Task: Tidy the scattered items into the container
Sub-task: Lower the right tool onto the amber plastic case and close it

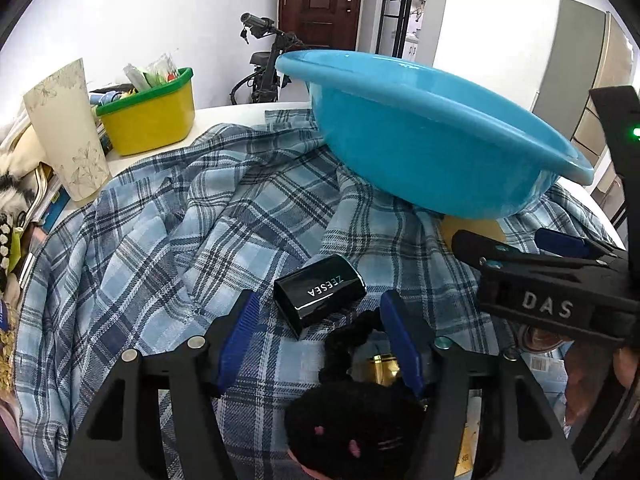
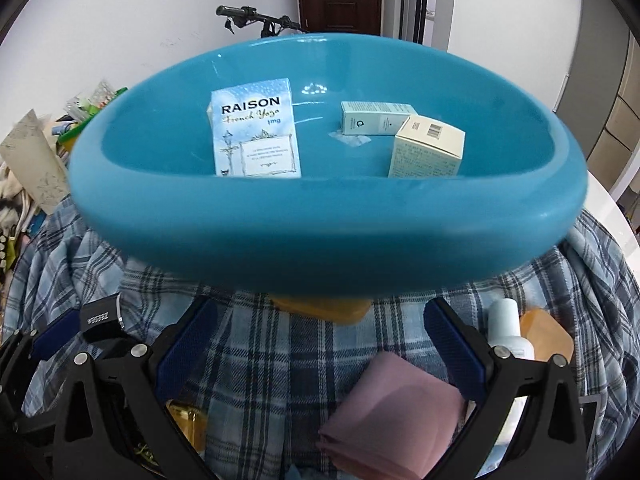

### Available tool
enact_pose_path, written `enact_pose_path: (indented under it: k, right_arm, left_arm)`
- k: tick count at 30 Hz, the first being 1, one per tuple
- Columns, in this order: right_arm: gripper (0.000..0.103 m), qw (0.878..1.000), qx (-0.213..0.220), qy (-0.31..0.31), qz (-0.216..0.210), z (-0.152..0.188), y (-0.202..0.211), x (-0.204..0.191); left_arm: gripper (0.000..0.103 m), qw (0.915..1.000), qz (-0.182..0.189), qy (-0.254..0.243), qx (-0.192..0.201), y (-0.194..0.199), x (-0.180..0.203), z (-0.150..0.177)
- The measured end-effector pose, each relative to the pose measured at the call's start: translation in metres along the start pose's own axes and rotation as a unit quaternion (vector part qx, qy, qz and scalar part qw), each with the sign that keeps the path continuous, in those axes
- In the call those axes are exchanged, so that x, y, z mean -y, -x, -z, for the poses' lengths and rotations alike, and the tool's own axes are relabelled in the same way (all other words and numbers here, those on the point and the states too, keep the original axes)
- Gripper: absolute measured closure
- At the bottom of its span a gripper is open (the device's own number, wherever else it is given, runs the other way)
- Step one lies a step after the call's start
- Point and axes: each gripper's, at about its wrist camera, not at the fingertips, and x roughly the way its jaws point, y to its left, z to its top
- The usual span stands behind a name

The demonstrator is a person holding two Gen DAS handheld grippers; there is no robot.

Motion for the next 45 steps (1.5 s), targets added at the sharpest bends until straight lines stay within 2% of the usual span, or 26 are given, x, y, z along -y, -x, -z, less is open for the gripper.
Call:
enact_pose_path:
  k: [10, 13, 15, 16, 17, 18, 45]
  right_arm:
    - [0.001, 1.0, -0.009, -0.007, 0.005, -0.005, -0.012, 0.002]
    - [0.017, 1.0, -0.014, -0.008, 0.003, -0.005, -0.014, 0.002]
    - [0.031, 1.0, -0.025, -0.008, -0.001, -0.004, -0.017, 0.003]
    - [0.034, 1.0, -0.03, -0.007, -0.005, -0.003, -0.019, 0.003]
    - [0.041, 0.999, -0.035, -0.007, -0.008, -0.002, -0.02, 0.004]
    - [0.043, 0.999, -0.035, -0.008, -0.01, -0.001, -0.02, 0.004]
    - [0.044, 0.999, -0.005, 0.01, -0.031, 0.034, 0.036, 0.001]
  left_arm:
    - [0.037, 0.9999, 0.001, -0.011, -0.008, -0.002, 0.005, 0.002]
    - [0.037, 0.9999, 0.002, -0.011, -0.009, -0.001, 0.004, 0.002]
    - [0.037, 0.9999, 0.003, -0.01, -0.009, -0.002, 0.005, 0.003]
    - [0.037, 0.9999, 0.003, -0.01, -0.01, -0.002, 0.005, 0.003]
    - [0.037, 0.9999, 0.003, -0.01, -0.011, -0.002, 0.005, 0.003]
    - [0.037, 0.9999, 0.003, -0.011, -0.011, -0.002, 0.005, 0.003]
    - [0.037, 0.9996, 0.007, -0.026, -0.008, 0.006, 0.012, 0.005]
